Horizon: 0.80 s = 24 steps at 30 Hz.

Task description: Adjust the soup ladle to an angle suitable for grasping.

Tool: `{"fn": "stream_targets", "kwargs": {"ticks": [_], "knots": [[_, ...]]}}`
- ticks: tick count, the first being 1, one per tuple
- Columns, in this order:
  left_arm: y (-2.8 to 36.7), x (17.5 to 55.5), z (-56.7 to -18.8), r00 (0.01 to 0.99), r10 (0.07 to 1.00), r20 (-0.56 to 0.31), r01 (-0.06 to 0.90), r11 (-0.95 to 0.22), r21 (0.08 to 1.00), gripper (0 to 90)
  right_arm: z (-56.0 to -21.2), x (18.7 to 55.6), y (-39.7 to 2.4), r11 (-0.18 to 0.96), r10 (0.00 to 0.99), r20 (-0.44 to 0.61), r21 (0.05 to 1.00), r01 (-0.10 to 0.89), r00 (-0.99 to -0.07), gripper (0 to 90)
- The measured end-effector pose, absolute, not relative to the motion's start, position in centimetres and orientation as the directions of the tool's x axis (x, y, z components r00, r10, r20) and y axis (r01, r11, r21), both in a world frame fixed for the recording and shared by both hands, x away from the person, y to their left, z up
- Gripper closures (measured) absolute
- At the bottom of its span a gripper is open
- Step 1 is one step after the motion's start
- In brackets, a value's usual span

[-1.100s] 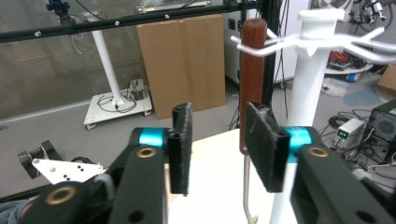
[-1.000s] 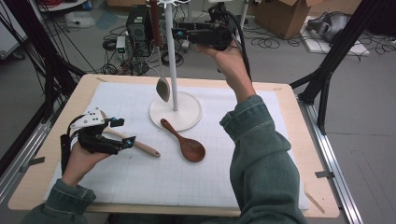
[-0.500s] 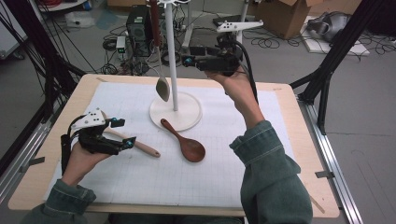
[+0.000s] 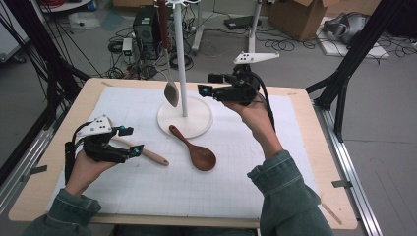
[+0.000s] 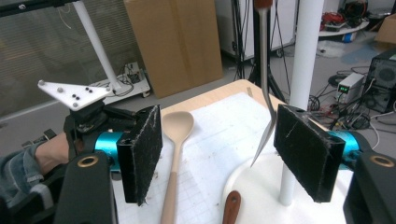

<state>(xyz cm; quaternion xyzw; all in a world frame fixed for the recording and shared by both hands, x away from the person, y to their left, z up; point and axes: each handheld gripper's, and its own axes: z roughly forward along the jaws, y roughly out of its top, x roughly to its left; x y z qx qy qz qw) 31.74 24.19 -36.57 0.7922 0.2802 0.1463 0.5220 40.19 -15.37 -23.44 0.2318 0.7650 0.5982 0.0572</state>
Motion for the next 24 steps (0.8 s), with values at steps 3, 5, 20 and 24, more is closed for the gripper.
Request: {"fn": "stream_targets", "kwargs": {"ticks": [3,5,20,24], "knots": [[24.1,31.7,-36.5,0.809,0.585,-0.057,0.285,-0.306,0.908,25.9,-24.4,39.7,-15.8,0.173,0.425,0.201,0.939,0.297,-0.883,31.4],[24.1,31.6,-36.3,0.811,0.583,-0.051,0.279,-0.310,0.909,27.9,-25.0,39.2,-16.1,0.173,0.428,0.203,0.938,0.300,-0.881,30.8],[24.8,32.1,-37.1,0.812,0.583,-0.033,0.308,-0.381,0.872,58.0,-29.5,34.5,-19.7,0.170,0.462,0.195,0.938,0.302,-0.865,29.4],[25.3,32.6,-37.1,0.808,0.588,-0.028,0.312,-0.387,0.868,67.7,-30.5,34.1,-20.1,0.181,0.474,0.196,0.933,0.312,-0.859,29.2]]}}
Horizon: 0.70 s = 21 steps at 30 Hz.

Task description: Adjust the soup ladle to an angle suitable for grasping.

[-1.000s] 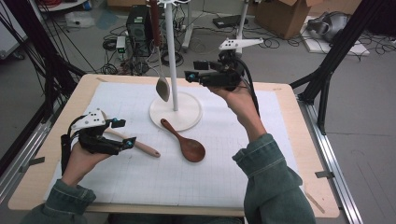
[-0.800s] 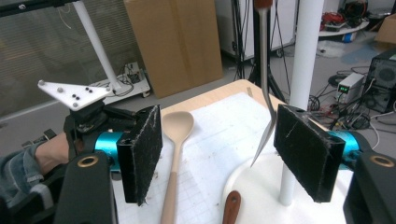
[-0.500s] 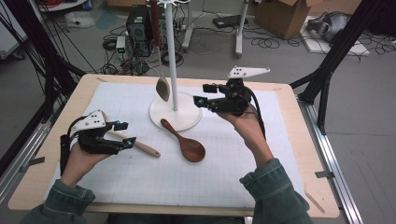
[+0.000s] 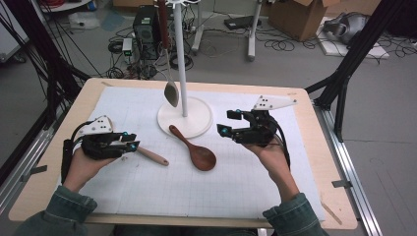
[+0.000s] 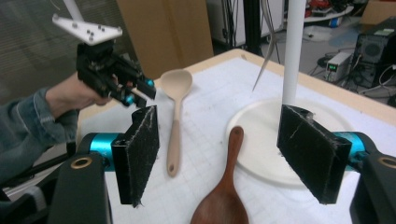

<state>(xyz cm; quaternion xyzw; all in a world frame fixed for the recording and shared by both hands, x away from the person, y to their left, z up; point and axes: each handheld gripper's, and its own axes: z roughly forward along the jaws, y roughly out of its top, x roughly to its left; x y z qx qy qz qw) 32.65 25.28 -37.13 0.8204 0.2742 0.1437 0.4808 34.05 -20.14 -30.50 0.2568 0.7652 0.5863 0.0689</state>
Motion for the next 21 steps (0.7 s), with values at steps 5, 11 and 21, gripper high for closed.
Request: {"fn": "stream_targets", "kwargs": {"ticks": [5,11,21], "knots": [[25.6,33.6,-37.5,0.799,0.601,-0.015,0.324,-0.409,0.853,76.6,-31.4,33.4,-20.2,0.201,0.472,0.190,0.928,0.315,-0.861,29.1],[26.0,34.9,-38.5,0.778,0.628,-0.017,0.358,-0.419,0.834,81.8,-32.0,32.8,-20.5,0.206,0.474,0.186,0.927,0.314,-0.861,29.1],[25.2,35.7,-39.8,0.805,0.592,-0.020,0.371,-0.477,0.797,85.3,-32.6,32.3,-21.1,0.208,0.486,0.185,0.925,0.318,-0.854,29.1]]}}
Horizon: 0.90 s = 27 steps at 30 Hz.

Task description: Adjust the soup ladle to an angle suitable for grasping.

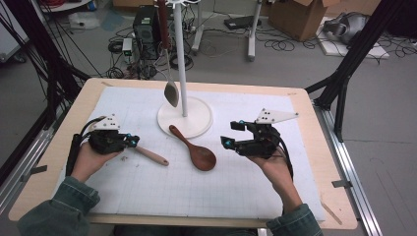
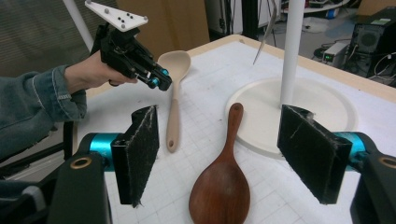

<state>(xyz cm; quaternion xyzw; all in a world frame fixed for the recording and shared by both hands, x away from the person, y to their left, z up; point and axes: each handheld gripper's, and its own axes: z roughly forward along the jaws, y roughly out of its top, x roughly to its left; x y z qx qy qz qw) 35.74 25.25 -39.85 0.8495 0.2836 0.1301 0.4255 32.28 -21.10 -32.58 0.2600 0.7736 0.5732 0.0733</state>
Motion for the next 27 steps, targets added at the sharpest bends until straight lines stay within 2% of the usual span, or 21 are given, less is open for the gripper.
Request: {"fn": "stream_targets", "kwargs": {"ticks": [22,27], "knots": [[23.8,36.3,-41.3,0.848,0.530,-0.021,0.369,-0.561,0.741,87.6,-33.9,31.5,-21.5,0.228,0.494,0.184,0.916,0.331,-0.850,29.1],[23.7,36.7,-41.6,0.828,0.561,-0.004,0.377,-0.552,0.744,87.4,-34.1,31.4,-21.6,0.229,0.500,0.192,0.911,0.342,-0.845,29.0]]}}
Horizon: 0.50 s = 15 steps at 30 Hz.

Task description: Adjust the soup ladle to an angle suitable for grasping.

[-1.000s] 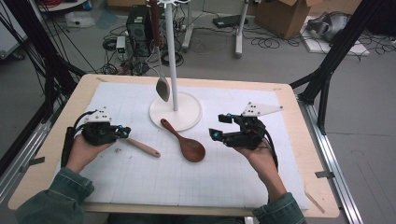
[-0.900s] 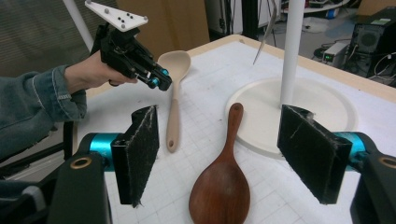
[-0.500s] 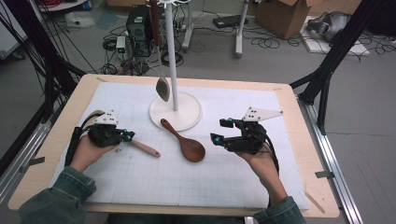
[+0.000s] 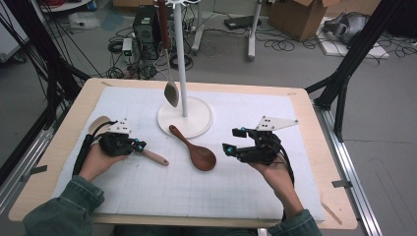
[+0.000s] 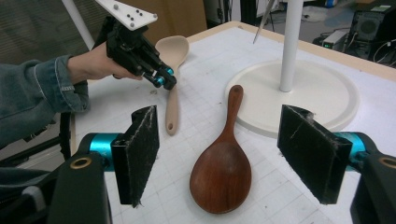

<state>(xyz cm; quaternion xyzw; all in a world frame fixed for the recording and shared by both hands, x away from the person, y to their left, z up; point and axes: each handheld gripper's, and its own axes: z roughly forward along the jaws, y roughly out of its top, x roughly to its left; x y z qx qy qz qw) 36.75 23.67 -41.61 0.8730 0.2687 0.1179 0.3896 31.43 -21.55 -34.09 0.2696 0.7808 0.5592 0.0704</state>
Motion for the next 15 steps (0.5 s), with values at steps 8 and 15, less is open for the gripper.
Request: {"fn": "stream_targets", "kwargs": {"ticks": [8,15], "knots": [[25.3,38.0,-42.1,0.771,0.636,-0.015,0.430,-0.502,0.750,88.7,-34.3,31.4,-21.1,0.249,0.492,0.181,0.908,0.337,-0.851,29.1],[26.0,38.6,-42.7,0.751,0.659,-0.036,0.465,-0.490,0.737,88.9,-34.4,31.4,-20.8,0.254,0.489,0.183,0.906,0.339,-0.853,29.1]]}}
